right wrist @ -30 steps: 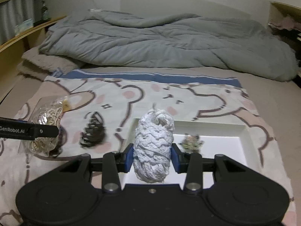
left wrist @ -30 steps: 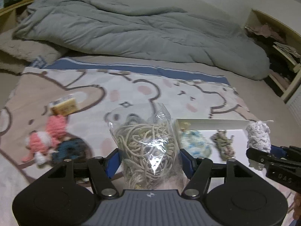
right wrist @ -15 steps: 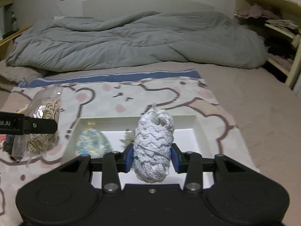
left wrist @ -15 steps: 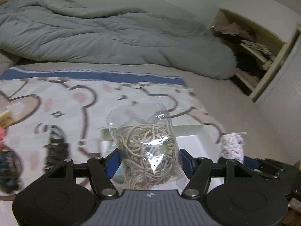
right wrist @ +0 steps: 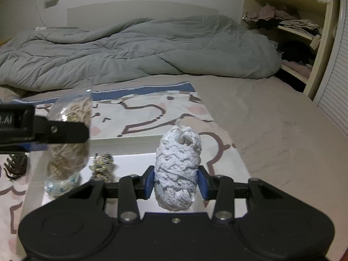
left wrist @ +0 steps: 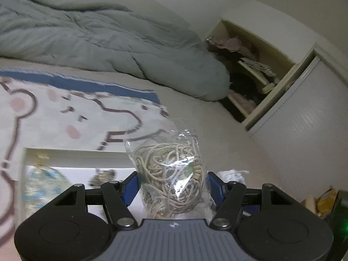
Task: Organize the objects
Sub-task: 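Lower the rubber-band bag with the left tool while the right tool lowers the knitted roll into the tray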
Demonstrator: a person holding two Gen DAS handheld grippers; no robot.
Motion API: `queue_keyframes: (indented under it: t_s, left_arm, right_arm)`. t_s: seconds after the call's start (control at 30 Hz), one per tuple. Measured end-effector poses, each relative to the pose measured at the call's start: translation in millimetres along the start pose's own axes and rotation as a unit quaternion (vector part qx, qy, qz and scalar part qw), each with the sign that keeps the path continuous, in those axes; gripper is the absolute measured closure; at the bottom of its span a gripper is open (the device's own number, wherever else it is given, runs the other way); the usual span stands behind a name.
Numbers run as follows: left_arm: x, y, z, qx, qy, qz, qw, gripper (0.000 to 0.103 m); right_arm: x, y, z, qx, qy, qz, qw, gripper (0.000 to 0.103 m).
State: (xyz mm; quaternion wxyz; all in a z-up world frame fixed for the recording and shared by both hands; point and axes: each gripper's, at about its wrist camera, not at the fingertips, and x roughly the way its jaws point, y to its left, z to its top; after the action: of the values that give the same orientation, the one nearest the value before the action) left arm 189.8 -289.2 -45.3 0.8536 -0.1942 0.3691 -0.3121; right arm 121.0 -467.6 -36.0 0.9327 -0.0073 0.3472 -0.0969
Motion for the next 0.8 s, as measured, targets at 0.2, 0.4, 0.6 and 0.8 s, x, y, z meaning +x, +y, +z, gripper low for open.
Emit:
queue_keyframes:
  t_s: [0.2, 0.4, 0.6, 0.8]
  left_arm:
    - [46, 14, -7, -0.035, 0.021, -0.026, 0.9988, 0.037]
    - [85, 30, -17, -0.045, 0.05, -0.022, 0.9975, 0.037]
    - [109, 45, -25, -0.05, 0.063, 0.035, 0.9961, 0.037]
    - [106, 48, -20, -0.018, 0.043, 0.109, 0.9929, 0.037]
  right_arm:
    - [19, -8, -5, -0.015, 0.004, 0.003, 1.0, 0.061]
    - [37, -6, -8, -0.048, 0.02, -0.006, 0.999, 0.061]
    - [46, -4, -9, -0.065, 0.026, 0.003, 0.998, 0.061]
    - [58, 8, -5, -0.11, 0.034, 0.032, 0.993, 0.061]
